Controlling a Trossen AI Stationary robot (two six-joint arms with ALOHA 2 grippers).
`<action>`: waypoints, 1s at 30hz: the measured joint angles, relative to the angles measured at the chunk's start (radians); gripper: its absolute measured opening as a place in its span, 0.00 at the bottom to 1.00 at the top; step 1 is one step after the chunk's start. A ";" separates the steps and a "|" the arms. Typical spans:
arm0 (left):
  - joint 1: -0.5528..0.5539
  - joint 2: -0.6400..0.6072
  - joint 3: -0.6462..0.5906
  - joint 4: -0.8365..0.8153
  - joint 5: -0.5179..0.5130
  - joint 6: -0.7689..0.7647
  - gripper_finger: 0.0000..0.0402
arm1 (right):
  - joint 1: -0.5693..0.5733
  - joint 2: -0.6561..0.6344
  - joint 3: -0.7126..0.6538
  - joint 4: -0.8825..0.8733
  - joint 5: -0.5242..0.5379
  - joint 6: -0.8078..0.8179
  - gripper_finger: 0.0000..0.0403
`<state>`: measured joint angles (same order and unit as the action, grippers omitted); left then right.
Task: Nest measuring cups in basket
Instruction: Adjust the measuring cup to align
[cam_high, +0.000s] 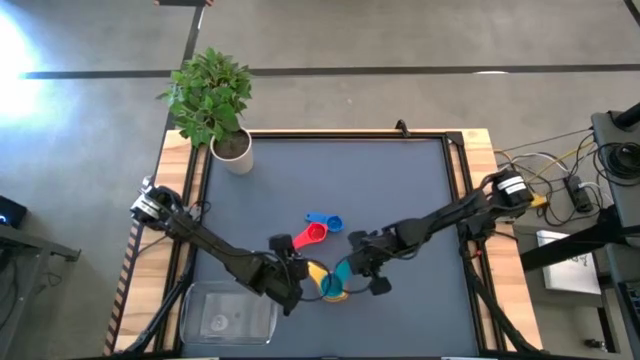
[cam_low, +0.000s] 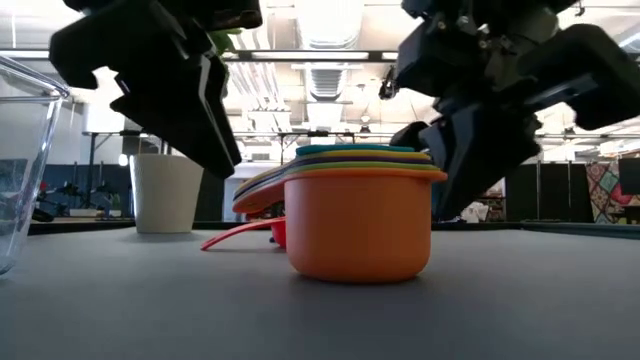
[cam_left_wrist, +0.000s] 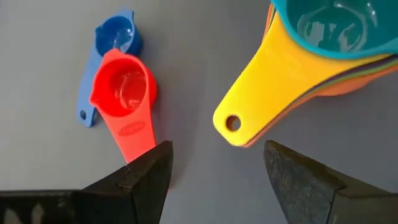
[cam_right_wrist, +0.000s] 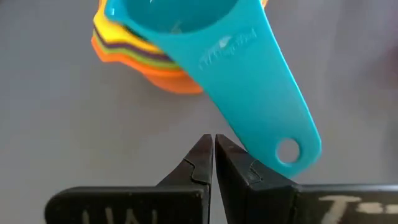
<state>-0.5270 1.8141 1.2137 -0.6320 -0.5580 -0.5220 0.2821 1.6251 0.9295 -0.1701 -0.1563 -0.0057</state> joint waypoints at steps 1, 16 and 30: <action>0.004 0.000 -0.002 0.007 0.002 0.009 0.58 | -0.002 0.008 0.012 -0.003 0.001 -0.009 0.02; 0.022 0.000 -0.091 0.169 0.047 0.043 0.58 | -0.056 0.001 0.079 -0.013 0.025 -0.072 0.02; 0.045 0.001 -0.113 0.224 0.045 0.073 0.58 | -0.084 0.010 0.098 0.042 0.022 -0.120 0.02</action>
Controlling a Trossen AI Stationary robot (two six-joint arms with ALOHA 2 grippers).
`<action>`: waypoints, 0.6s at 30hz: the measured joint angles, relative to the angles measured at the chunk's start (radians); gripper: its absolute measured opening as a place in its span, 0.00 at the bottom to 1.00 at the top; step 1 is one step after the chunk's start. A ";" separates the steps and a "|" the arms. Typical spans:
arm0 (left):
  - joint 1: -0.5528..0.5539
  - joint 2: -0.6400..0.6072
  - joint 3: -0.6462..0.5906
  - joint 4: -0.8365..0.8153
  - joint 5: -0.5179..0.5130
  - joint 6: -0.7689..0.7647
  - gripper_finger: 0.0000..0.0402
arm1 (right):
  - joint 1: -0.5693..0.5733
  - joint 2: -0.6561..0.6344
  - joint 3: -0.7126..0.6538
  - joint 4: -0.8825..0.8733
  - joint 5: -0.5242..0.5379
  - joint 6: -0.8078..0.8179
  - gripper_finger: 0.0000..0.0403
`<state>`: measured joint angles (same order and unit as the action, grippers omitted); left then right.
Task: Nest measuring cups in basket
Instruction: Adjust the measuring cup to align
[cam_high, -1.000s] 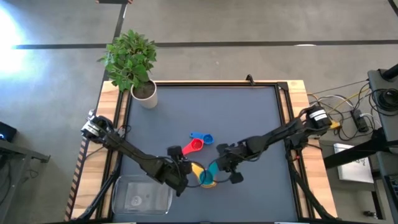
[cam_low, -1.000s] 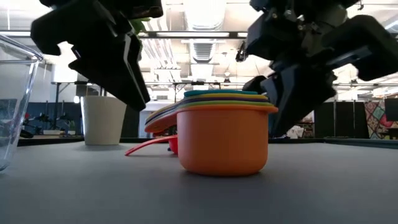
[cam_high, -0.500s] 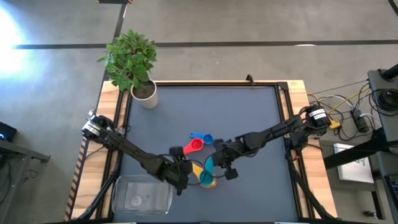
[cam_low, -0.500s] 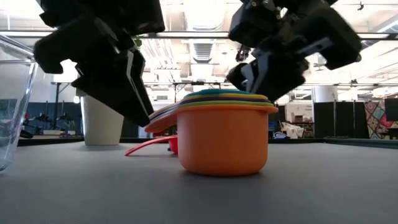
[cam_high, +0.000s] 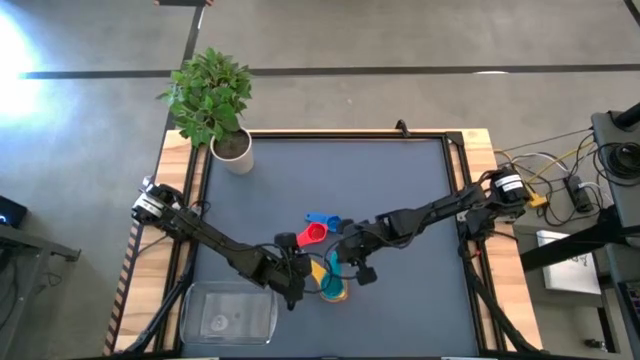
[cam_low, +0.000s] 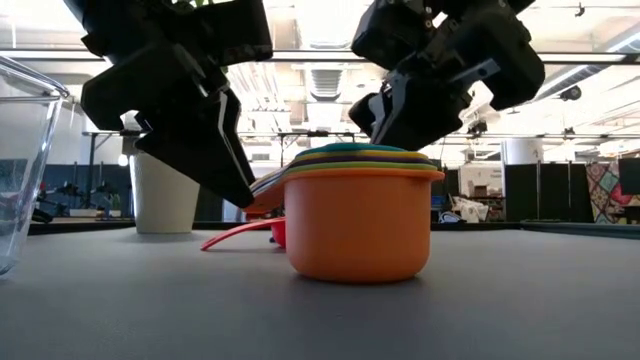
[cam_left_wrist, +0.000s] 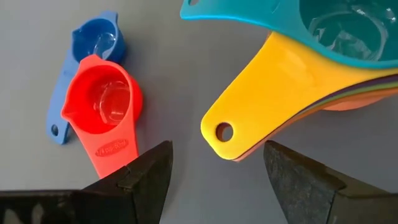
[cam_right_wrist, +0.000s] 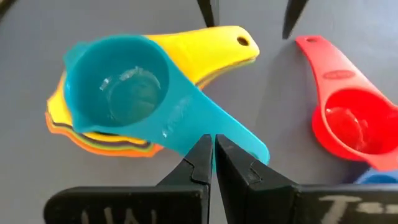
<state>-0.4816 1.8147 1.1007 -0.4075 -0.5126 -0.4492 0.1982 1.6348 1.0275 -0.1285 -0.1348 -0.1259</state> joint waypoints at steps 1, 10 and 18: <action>0.000 0.000 0.000 0.000 0.000 0.000 0.58 | -0.001 0.000 0.000 -0.006 0.007 -0.001 0.02; 0.002 0.000 -0.004 0.000 0.000 -0.008 0.59 | -0.003 -0.150 -0.040 -0.101 0.061 0.009 0.02; 0.004 0.000 -0.004 0.001 0.000 -0.021 0.59 | -0.004 -0.171 -0.170 0.029 0.056 0.099 0.02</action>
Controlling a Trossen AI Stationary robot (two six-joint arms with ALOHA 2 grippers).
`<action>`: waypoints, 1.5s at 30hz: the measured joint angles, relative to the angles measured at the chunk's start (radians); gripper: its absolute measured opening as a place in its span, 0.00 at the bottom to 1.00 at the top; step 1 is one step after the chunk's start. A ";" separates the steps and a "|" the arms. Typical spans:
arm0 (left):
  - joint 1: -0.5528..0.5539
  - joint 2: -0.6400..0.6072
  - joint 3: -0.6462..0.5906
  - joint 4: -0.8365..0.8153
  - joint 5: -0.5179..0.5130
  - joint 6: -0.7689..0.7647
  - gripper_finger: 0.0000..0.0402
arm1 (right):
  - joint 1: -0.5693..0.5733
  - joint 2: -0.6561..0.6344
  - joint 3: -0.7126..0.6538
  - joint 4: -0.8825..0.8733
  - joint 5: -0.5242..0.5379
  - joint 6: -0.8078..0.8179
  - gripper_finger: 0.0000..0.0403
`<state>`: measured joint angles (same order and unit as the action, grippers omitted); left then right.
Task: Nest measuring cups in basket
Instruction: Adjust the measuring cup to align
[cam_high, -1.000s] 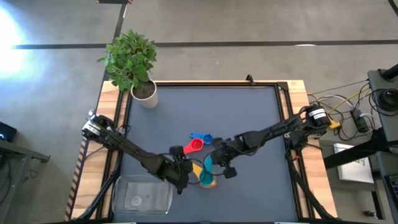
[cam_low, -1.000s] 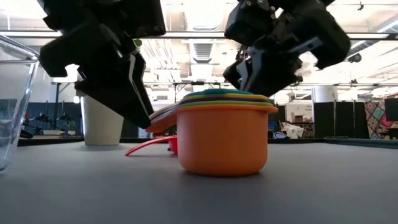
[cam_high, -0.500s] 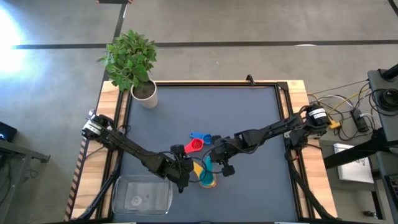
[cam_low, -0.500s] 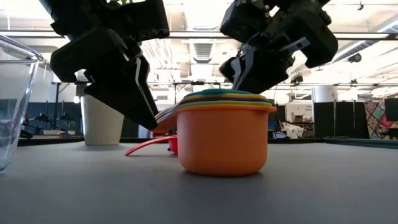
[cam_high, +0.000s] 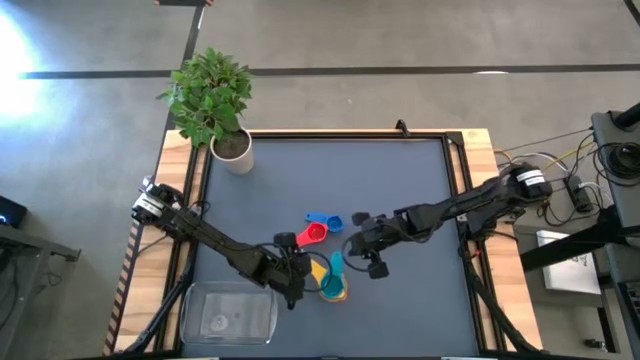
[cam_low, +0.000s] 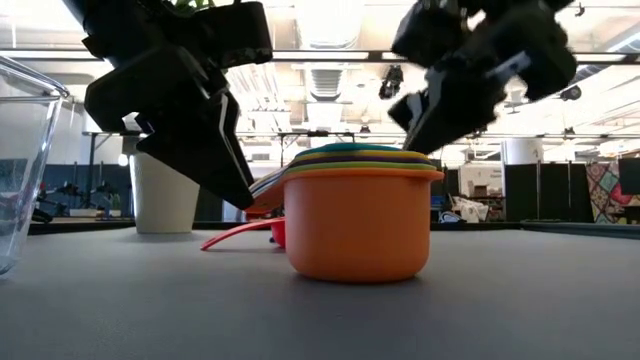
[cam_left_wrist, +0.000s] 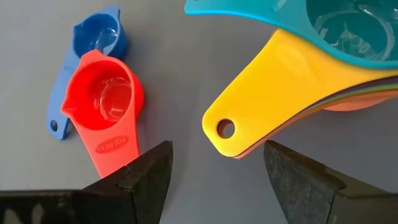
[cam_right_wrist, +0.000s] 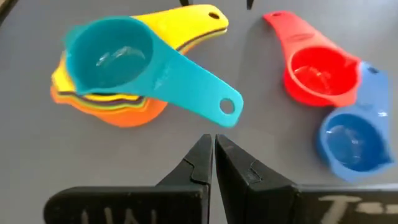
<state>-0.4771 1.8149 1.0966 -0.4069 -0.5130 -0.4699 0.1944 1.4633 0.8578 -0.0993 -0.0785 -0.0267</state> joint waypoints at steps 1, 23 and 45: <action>0.001 0.000 0.000 0.000 0.000 0.001 0.59 | 0.000 0.015 -0.011 0.031 -0.004 0.009 0.02; 0.017 0.000 0.000 0.004 -0.003 0.017 0.59 | -0.006 0.308 0.232 0.006 -0.020 -0.020 0.02; 0.018 -0.070 -0.011 -0.168 0.002 -0.049 0.59 | -0.014 0.165 0.165 -0.082 0.030 0.029 0.02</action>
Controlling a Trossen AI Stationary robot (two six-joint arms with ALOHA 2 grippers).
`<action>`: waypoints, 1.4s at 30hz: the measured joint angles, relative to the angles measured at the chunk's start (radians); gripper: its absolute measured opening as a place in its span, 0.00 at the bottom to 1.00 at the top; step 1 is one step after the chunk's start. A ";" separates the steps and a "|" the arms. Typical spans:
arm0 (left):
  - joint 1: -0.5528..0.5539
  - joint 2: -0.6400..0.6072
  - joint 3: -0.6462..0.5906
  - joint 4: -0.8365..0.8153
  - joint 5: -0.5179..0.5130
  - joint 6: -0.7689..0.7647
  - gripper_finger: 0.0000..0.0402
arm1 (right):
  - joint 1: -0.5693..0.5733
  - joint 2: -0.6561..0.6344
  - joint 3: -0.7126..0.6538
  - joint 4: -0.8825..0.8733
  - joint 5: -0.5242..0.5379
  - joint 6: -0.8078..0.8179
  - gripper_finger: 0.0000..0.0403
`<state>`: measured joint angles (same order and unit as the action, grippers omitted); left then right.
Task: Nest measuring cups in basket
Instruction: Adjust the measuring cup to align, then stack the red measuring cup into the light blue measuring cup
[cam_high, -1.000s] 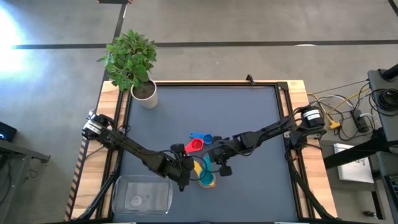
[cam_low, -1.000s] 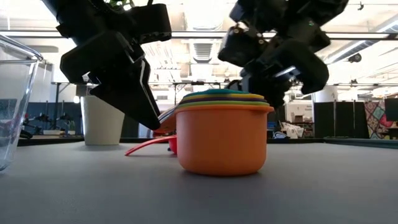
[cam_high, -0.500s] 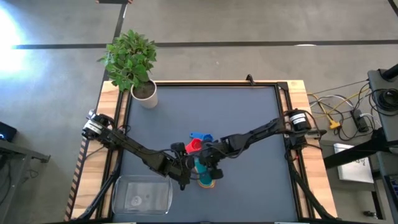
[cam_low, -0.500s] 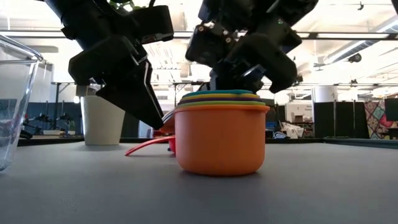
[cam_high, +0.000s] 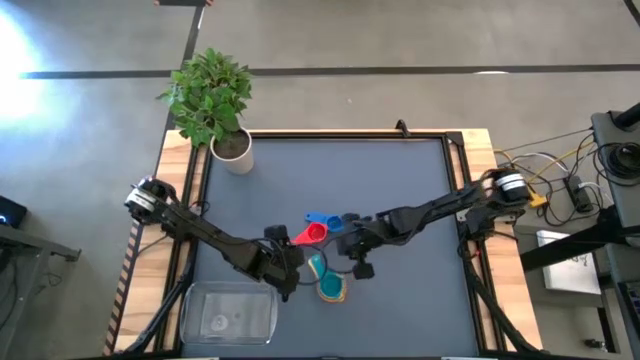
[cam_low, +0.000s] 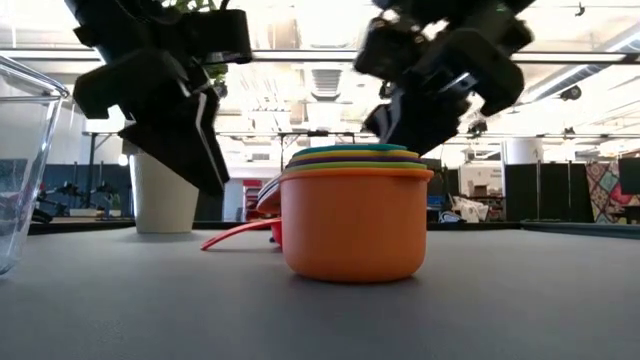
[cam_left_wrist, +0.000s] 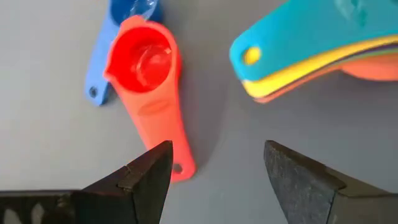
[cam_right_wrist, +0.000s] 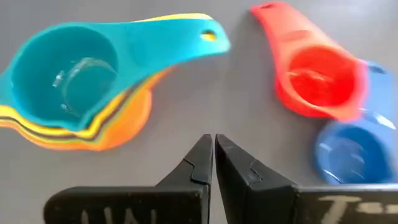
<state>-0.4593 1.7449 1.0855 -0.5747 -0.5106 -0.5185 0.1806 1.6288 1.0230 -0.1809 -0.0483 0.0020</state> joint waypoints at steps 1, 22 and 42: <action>0.003 -0.015 -0.010 -0.002 -0.001 -0.002 0.59 | 0.000 -0.036 -0.026 0.007 0.022 0.006 0.02; 0.225 -0.095 -0.209 0.279 0.158 0.037 0.62 | -0.010 -0.416 -0.359 0.223 0.128 0.050 0.02; 0.255 0.059 -0.140 0.273 0.268 0.030 0.53 | -0.011 -0.416 -0.374 0.223 0.129 0.024 0.02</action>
<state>-0.2043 1.8042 0.9453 -0.3018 -0.2431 -0.4881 0.1696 1.2133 0.6495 0.0423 0.0803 0.0257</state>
